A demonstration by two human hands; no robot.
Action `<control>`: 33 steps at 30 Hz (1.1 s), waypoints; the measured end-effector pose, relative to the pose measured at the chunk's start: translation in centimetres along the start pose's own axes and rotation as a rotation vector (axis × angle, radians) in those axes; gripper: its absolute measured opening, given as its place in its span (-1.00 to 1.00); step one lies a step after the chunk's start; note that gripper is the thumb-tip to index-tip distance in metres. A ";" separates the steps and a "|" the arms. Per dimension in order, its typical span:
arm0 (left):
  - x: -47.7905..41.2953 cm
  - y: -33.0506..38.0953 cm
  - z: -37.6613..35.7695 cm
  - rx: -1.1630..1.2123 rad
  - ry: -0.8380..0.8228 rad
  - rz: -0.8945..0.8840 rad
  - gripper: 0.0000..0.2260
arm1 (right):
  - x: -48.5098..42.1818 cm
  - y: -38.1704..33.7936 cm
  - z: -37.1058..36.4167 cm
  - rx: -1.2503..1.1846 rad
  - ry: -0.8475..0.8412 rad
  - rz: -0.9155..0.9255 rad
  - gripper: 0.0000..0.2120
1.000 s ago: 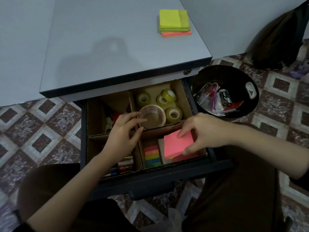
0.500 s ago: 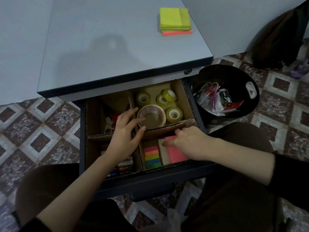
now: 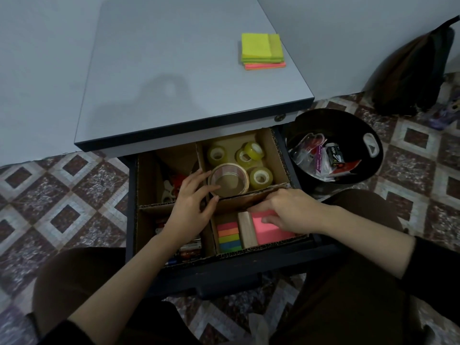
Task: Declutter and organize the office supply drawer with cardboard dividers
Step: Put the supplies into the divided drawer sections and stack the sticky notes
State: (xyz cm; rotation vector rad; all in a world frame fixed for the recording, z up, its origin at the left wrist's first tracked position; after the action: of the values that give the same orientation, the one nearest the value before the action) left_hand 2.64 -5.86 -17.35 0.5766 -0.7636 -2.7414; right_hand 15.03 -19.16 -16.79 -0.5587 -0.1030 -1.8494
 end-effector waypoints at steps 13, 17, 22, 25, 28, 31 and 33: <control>-6.1 4.1 6.6 0.125 0.049 -0.092 -0.79 | 0.9 3.1 11.6 -0.473 0.444 -0.063 -0.89; -11.9 5.2 8.1 0.099 0.065 -0.112 -0.93 | -0.3 5.9 16.2 -0.586 0.576 -0.172 -0.89; -19.5 5.9 8.3 0.009 0.006 -0.172 -0.75 | -2.1 8.7 18.7 -0.389 0.632 -0.324 -0.81; -23.8 5.2 7.8 -0.140 -0.079 -0.212 -0.77 | -3.0 9.3 18.1 -0.247 0.600 -0.342 -0.71; -27.0 4.5 7.2 -0.216 -0.158 -0.208 -0.64 | -3.4 9.4 17.2 -0.221 0.604 -0.311 -0.66; -29.2 3.3 5.9 -0.292 -0.369 -0.155 -0.46 | -3.7 9.4 16.7 -0.251 0.630 -0.279 -0.64; -29.8 3.0 4.9 -0.329 -0.522 -0.134 -0.37 | -3.8 9.6 16.3 -0.265 0.632 -0.281 -0.59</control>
State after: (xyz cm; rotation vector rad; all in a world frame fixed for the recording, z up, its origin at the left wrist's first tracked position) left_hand 27.50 3.56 -2.71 -0.1711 -0.3549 -3.0843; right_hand 29.98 -13.71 -5.94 -0.1164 0.5141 -2.2492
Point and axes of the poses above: each hand's wrist, its own x-axis away from the middle knuckle, its own z-axis out of the back of the hand, y = z × x, the point moved 6 cm from there along -x, towards the middle knuckle, and after that the axes turned 12 degrees about -z, right-handed, at the moved point
